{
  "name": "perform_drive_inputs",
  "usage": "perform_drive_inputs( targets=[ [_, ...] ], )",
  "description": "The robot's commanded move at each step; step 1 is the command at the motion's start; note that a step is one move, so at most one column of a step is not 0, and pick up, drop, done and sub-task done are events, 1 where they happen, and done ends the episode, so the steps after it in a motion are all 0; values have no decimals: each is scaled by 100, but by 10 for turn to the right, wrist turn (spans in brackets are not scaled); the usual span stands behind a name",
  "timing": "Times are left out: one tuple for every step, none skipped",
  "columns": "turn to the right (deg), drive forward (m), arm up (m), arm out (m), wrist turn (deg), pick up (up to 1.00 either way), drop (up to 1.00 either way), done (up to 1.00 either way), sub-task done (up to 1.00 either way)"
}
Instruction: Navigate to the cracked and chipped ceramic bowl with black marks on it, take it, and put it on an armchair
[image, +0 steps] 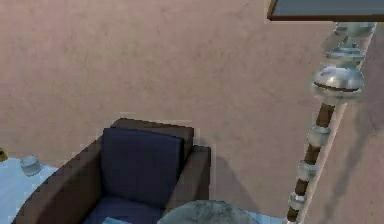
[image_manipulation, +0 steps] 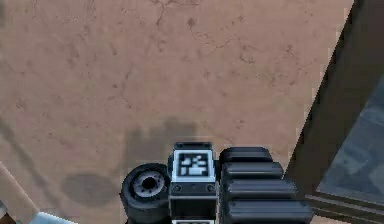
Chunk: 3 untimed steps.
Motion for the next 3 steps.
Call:
perform_drive_inputs(
  targets=[
    [-450,0,0,0,0,0,0,0,0],
    [-60,0,0,0,0,0,0,0,0],
    [0,25,0,0,0,0,0,0,0]
  ],
)
